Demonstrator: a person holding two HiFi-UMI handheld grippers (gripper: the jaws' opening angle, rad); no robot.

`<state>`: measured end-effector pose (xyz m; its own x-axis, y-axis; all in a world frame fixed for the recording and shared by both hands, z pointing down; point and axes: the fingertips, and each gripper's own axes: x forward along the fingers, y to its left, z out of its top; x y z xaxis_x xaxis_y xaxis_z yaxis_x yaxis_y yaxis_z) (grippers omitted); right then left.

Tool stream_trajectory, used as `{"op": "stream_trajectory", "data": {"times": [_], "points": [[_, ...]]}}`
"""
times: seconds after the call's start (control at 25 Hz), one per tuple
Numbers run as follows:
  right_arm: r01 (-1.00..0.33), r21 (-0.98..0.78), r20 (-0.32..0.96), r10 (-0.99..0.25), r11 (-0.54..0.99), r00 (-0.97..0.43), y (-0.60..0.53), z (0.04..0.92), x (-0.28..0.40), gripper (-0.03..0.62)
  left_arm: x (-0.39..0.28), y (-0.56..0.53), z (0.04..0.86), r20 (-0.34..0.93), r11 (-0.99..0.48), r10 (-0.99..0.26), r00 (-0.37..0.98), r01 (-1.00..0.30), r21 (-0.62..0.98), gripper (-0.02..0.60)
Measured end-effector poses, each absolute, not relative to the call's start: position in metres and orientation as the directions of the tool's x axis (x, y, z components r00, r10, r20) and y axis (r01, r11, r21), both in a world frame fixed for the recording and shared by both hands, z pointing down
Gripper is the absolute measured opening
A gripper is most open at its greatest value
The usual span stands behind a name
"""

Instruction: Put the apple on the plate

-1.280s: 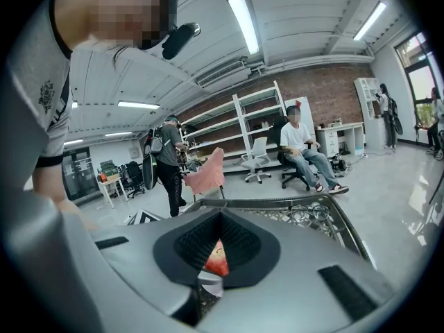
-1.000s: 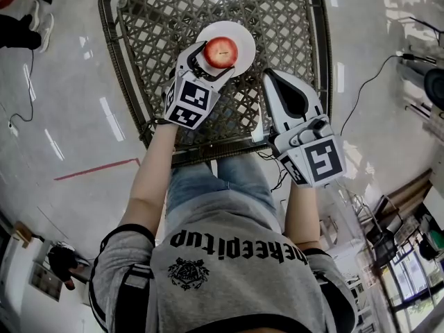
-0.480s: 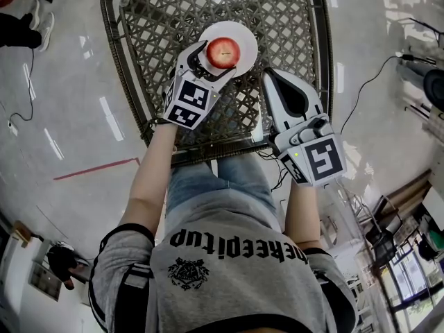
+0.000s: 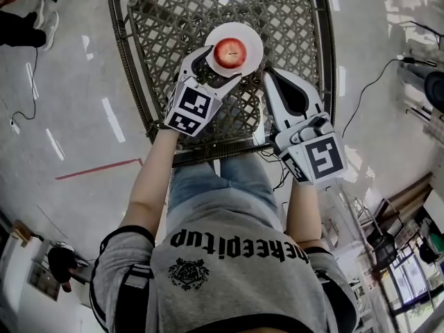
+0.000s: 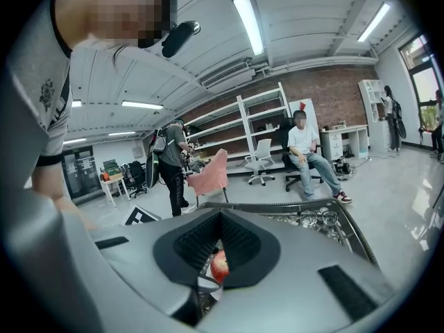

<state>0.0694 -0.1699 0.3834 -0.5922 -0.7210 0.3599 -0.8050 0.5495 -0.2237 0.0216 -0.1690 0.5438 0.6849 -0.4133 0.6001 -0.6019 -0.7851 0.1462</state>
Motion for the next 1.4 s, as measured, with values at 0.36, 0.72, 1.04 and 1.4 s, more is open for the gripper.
{"op": "stream_trajectory", "data": {"times": [0.36,0.72,1.04,1.4], "points": [[-0.801,-0.216,0.335,-0.728,0.558,-0.598,-0.173,0.370,0.056,0.008,0.020,-0.167,0.502,0.545,-0.829,-0.420,0.725,-0.551,0.095,0.362],[-0.809,-0.195,0.310,-0.748,0.555,-0.588,-0.153,0.352,0.053,0.008,0.016,-0.154,0.453,0.474,-0.830,-0.474,0.742,-0.556,0.041,0.181],[-0.820,-0.173,0.282,-0.770,0.546,-0.573,-0.143,0.349,0.049,0.009,0.017,-0.148,0.419,0.393,-0.840,-0.497,0.774,-0.543,0.009,0.107],[-0.836,-0.143,0.248,-0.799,0.529,-0.548,-0.111,0.316,0.040,0.008,0.008,-0.121,0.362,0.321,-0.849,-0.504,0.802,-0.528,-0.013,0.026]]}}
